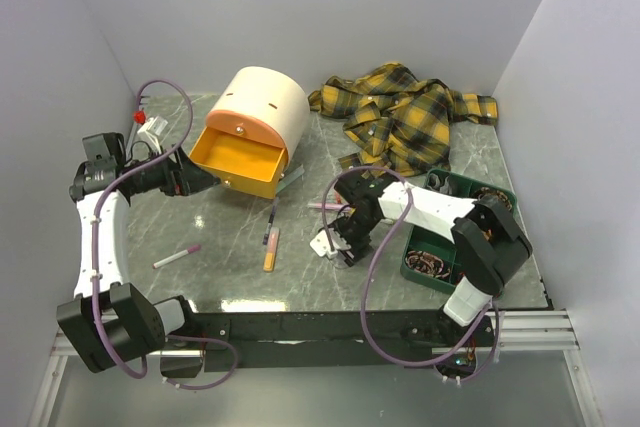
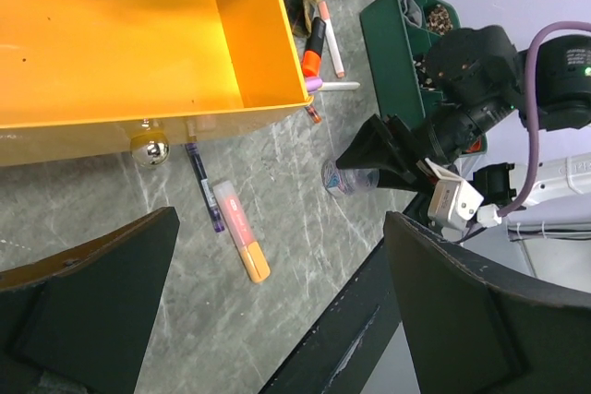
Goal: Sort the stationery into containers
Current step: Pick up the stationery from the center of the board.
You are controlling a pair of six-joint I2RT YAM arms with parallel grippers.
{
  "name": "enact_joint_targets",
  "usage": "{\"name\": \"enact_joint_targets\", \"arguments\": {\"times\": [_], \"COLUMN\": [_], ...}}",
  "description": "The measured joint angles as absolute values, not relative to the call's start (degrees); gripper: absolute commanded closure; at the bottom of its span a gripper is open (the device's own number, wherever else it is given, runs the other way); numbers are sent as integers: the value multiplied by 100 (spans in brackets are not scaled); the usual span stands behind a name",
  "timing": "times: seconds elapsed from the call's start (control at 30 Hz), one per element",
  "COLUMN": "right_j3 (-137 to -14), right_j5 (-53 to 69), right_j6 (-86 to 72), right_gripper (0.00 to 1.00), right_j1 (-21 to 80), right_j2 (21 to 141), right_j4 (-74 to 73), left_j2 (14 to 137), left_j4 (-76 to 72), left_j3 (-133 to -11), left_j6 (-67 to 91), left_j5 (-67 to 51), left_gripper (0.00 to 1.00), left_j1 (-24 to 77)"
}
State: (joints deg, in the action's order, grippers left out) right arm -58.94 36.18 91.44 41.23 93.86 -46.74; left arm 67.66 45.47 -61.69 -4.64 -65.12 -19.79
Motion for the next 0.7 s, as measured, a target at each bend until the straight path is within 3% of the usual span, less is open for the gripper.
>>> {"name": "enact_joint_targets", "arguments": {"times": [0.33,0.7], "right_j3": [-6681,-9657], "right_j5": [3701,4182], "right_j6": [8621,6967], "right_gripper": [100,100], "right_j1": [4121,4056], "right_j2": [9408,9332], "right_j4": [-5096,-4928], "left_j2": [6748,6307], "left_j4": [4355,3332], "left_j3": [-6064,-5992], "left_j6": [-322,587], "left_j5": [-6377,-5765], "left_gripper": [1,0], "left_j1": [-1979,-2021]}}
